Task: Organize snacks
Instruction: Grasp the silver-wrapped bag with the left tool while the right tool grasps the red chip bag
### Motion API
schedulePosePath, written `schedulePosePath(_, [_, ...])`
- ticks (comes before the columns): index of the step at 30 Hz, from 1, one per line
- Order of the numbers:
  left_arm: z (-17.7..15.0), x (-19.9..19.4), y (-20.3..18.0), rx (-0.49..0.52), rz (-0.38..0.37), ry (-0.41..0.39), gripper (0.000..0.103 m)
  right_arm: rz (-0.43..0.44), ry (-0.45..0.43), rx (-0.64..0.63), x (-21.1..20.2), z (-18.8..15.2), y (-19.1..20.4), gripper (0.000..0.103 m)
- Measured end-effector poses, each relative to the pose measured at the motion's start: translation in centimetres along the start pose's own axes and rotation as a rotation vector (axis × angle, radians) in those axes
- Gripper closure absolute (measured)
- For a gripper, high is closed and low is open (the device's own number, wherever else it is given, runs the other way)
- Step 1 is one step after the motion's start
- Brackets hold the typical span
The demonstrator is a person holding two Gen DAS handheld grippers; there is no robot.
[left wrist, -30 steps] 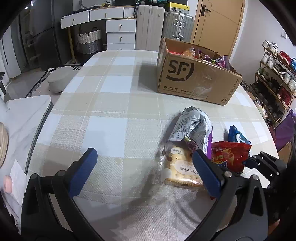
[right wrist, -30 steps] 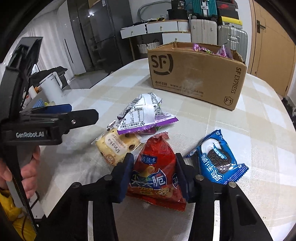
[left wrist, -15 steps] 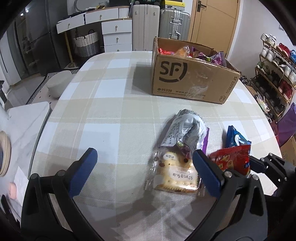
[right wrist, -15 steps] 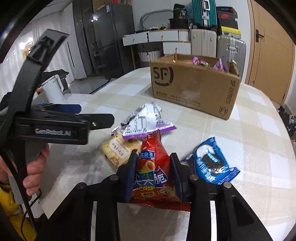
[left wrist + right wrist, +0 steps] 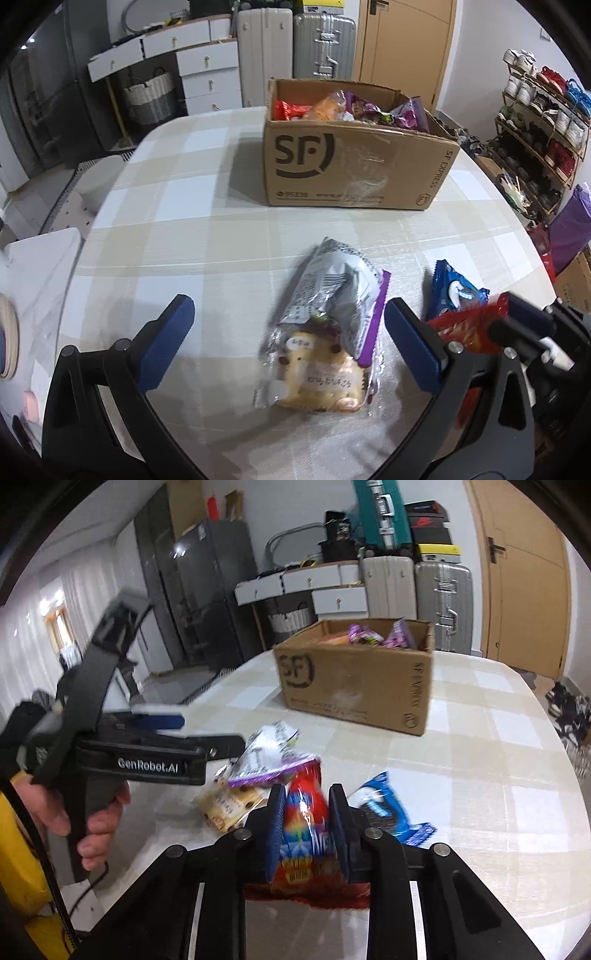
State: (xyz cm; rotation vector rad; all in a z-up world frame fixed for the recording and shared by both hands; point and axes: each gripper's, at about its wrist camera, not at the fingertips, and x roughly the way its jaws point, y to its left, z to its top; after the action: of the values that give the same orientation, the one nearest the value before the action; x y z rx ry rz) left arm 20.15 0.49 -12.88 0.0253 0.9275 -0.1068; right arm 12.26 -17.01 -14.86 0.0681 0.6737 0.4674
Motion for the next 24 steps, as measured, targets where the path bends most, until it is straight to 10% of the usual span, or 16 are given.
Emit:
schedulePosePath(10, [1.0,4.1,-1.0,0.023,-0.086,0.085,0.001,0.089,-0.018,0.128,-1.3,-0.2,-3.3,0.081])
schedulePosePath(14, [1.2,6.2,-1.5,0.05,-0.155,0.153,0.029,0.139,0.028,0.12,-1.2,-1.3,-2.8,0.081])
schedulePosePath(24, [0.6,6.9,-0.4,0.048,-0.253,0.164,0.064,0.164,0.077,0.076,0.0,-2.2,-0.6,0.069])
